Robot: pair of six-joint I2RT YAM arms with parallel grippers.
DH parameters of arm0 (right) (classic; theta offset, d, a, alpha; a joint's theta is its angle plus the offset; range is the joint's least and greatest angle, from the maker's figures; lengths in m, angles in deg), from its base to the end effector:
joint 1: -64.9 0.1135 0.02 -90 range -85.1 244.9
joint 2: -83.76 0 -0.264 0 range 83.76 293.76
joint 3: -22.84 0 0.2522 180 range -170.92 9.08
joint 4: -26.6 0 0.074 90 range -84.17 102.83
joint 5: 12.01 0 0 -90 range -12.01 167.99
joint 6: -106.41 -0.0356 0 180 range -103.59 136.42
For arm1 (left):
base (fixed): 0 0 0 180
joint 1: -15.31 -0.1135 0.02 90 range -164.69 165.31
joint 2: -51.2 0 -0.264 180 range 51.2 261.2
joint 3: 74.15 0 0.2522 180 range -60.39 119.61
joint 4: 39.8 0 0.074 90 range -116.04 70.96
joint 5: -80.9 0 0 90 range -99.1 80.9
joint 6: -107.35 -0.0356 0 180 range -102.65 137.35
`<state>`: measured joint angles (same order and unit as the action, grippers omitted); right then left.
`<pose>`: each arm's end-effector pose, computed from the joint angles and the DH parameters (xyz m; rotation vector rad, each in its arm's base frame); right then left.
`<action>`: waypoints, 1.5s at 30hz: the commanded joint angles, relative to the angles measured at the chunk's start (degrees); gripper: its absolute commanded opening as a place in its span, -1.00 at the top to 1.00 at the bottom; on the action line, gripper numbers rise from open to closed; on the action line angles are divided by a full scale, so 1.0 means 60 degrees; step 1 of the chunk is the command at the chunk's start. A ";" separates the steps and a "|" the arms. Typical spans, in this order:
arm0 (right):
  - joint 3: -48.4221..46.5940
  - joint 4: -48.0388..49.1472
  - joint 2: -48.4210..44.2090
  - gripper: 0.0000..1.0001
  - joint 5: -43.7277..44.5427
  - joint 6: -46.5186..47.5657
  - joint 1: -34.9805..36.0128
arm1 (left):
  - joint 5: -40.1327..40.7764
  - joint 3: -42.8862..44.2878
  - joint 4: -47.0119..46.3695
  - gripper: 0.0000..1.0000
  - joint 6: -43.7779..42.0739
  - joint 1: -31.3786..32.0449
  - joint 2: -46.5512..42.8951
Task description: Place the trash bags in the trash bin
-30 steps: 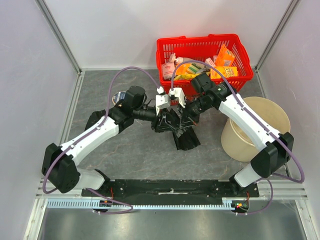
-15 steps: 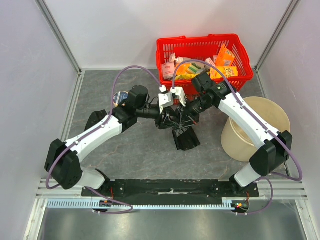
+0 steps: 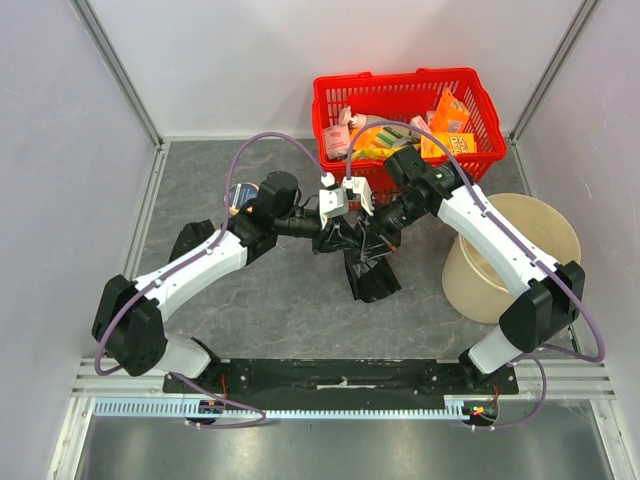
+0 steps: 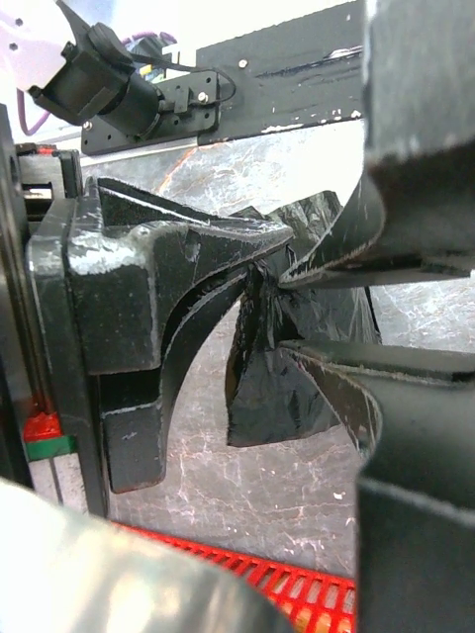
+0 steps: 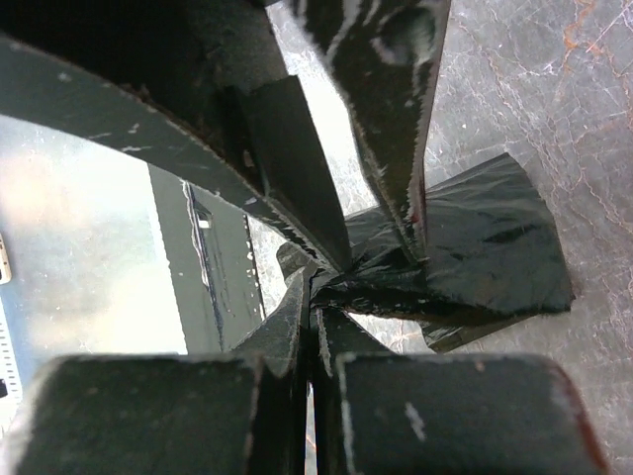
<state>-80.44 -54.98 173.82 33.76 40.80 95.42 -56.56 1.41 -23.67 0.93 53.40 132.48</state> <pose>0.2480 0.1750 0.3427 -1.3825 2.2214 1.0852 0.2372 -0.2193 0.3128 1.3596 1.4171 -1.0521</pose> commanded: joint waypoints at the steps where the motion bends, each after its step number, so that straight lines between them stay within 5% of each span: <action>1: -0.0271 -0.0124 -0.0230 1.00 -0.0554 0.0360 0.0069 | -0.0321 -0.0032 -0.0088 0.42 -0.0090 0.0039 0.0311; 7: -0.0330 -0.0095 -0.0230 1.00 -0.0451 0.0375 0.0011 | -0.0688 0.0042 0.0059 0.94 -0.0016 0.0054 0.0312; 15: -0.0315 -0.0124 -0.0332 1.00 0.0076 0.0390 -0.0048 | -0.0952 -0.0207 0.0249 0.96 -0.0192 0.0024 -0.0142; 17: -0.0315 -0.0139 -0.0347 1.00 0.0105 0.0433 -0.0033 | -0.0864 -0.0193 0.0264 0.75 -0.0236 0.0053 -0.0244; 21: -0.0373 -0.0226 -0.0377 1.00 0.0033 0.0623 -0.0048 | -0.0937 -0.0134 0.0323 -0.18 -0.0339 0.0024 -0.0289; 25: -0.0491 -0.0591 -0.0231 1.00 -0.0289 0.0916 -0.0033 | -0.0792 -0.0017 0.0322 -0.66 -0.0469 0.0010 -0.0289; 45: -0.0784 -0.1091 -0.0040 1.00 -0.0729 0.1181 -0.0004 | -0.0732 0.0832 0.0264 -0.71 -0.0515 0.0537 0.0633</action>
<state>-82.05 -60.90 173.66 32.47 45.93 94.65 -60.60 3.44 -21.97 -1.78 55.02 133.81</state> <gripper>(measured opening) 0.007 0.880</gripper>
